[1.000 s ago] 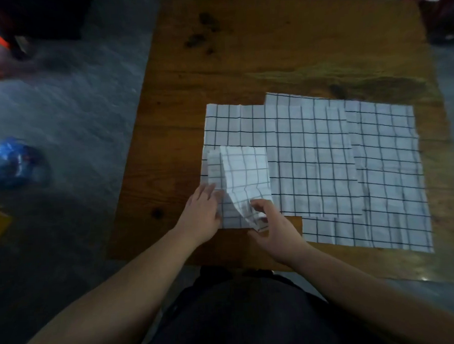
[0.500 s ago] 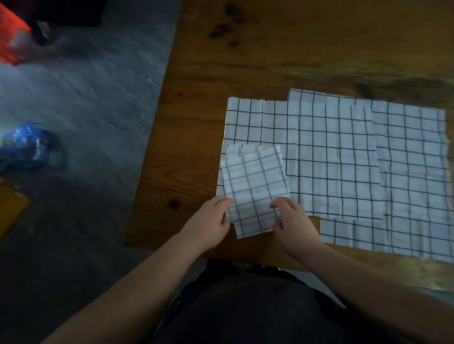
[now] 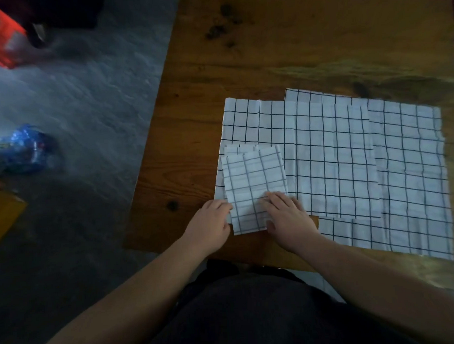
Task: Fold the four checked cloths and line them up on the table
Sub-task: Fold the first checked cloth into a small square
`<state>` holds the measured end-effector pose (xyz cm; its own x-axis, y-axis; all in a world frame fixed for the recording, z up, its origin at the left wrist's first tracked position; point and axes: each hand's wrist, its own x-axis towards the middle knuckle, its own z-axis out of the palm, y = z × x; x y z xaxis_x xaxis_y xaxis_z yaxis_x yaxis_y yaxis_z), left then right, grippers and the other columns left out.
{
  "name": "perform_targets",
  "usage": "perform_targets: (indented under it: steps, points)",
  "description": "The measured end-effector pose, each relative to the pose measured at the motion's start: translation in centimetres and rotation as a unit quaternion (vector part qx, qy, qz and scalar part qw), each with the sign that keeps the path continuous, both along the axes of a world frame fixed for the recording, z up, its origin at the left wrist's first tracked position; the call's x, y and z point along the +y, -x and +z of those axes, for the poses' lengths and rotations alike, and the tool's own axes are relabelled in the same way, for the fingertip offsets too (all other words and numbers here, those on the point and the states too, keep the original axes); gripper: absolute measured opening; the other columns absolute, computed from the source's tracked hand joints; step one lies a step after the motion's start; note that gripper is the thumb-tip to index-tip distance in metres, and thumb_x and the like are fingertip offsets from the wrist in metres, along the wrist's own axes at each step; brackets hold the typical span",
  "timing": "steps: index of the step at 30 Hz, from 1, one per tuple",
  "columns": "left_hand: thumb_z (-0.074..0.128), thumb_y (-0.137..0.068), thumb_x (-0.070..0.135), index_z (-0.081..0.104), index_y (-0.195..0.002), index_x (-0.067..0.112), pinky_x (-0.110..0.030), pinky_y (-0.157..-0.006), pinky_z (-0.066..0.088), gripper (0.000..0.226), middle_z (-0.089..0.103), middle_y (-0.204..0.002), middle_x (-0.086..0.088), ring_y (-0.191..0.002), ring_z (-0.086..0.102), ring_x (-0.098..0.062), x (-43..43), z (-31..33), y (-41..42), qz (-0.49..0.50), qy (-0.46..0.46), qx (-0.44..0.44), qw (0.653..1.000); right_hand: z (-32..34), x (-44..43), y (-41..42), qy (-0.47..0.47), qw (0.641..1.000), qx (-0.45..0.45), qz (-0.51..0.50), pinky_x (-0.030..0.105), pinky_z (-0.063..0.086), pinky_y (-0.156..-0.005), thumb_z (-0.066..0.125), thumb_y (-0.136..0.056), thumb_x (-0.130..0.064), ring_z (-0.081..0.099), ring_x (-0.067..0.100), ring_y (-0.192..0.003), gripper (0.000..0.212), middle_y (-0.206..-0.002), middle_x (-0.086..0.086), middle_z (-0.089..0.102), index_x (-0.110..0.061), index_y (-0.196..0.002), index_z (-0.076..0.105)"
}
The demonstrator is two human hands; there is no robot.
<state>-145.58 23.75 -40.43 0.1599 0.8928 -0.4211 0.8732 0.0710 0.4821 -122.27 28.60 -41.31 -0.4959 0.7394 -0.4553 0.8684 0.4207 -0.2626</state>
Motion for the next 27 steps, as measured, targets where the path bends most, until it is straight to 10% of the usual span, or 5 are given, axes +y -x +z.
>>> perform_targets:
  steps: [27]
  points:
    - [0.049, -0.097, 0.013, 0.044, -0.149, 0.017, -0.04, -0.12, 0.03, 0.052, 0.038, -0.154, -0.002, -0.146, 0.026, -0.019, -1.3, -0.7, 0.3, -0.055, -0.032, 0.053, 0.997, 0.3, -1.1, -0.1, -0.005, 0.994, 0.041, -0.101, 0.04, 0.005, -0.127, 0.038, -0.104, -0.03, 0.003, 0.02, -0.156, 0.063, -0.17, 0.001, 0.011, -0.021, -0.161, 0.014]
